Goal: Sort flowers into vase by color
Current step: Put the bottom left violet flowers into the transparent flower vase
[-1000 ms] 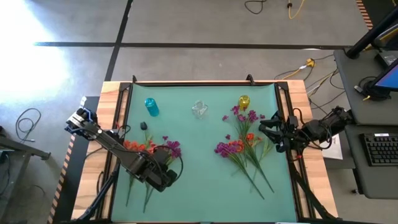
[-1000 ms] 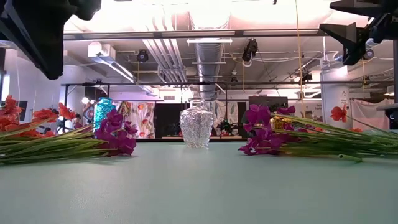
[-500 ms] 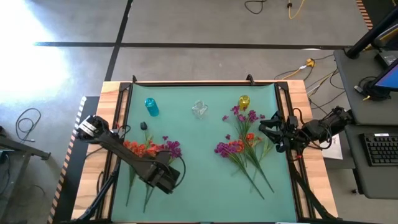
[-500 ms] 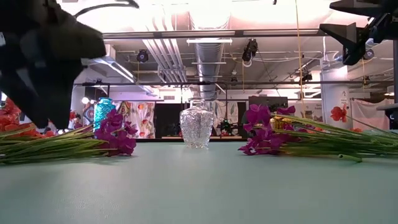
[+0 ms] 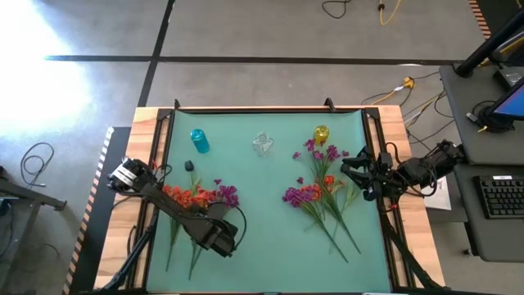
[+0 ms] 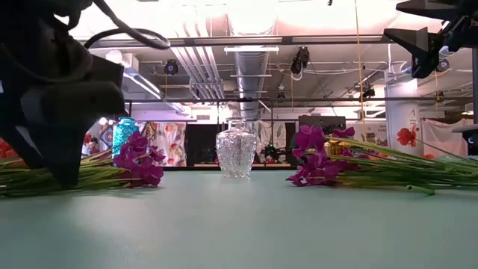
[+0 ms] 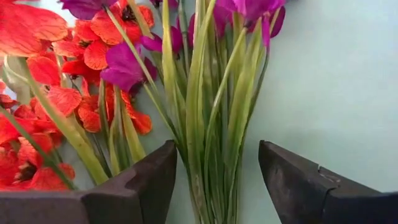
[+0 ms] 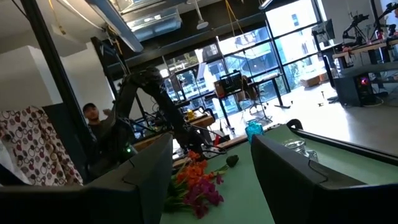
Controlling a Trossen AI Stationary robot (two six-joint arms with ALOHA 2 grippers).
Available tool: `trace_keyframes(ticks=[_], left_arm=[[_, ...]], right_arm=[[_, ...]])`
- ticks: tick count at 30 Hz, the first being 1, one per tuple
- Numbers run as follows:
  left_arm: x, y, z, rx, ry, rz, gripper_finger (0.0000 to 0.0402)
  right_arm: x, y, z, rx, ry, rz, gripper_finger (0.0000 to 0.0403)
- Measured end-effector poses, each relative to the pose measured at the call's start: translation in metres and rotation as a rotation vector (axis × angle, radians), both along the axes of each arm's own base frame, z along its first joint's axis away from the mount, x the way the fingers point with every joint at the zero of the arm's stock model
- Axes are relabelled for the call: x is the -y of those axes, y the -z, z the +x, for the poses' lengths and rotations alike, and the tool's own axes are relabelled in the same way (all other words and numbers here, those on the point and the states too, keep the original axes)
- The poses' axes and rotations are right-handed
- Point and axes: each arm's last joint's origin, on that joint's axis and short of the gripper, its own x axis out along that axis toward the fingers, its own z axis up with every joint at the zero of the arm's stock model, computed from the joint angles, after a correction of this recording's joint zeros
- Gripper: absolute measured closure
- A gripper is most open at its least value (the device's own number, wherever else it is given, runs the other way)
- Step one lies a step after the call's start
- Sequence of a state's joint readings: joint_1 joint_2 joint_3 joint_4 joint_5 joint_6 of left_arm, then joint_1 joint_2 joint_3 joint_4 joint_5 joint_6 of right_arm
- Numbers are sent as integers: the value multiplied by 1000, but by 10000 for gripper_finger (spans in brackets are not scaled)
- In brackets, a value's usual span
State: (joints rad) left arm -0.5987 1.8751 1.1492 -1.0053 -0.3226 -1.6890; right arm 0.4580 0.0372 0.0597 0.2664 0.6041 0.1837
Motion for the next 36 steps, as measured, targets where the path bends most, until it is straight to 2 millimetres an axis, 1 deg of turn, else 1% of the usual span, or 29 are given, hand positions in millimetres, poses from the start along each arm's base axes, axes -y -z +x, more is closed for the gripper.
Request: trace_keyframes(ticks=[7,13,19,31,33,36], left_arm=[[-1,10,5,1,-11,1,192],[0,9,7,17,-2,-13,215],[1,8,8,17,26,-18,264],[1,8,9,26,60,-11,389],[1,7,9,25,63,-11,397],[2,5,10,7,113,-35,396]], right_arm=[[0,0,0,-1,0,0,193],[0,0,0,4,-6,25,193],[0,0,0,4,-6,25,193],[0,0,0,4,-6,25,193],[0,0,0,4,-6,25,193],[0,0,0,4,-6,25,193]])
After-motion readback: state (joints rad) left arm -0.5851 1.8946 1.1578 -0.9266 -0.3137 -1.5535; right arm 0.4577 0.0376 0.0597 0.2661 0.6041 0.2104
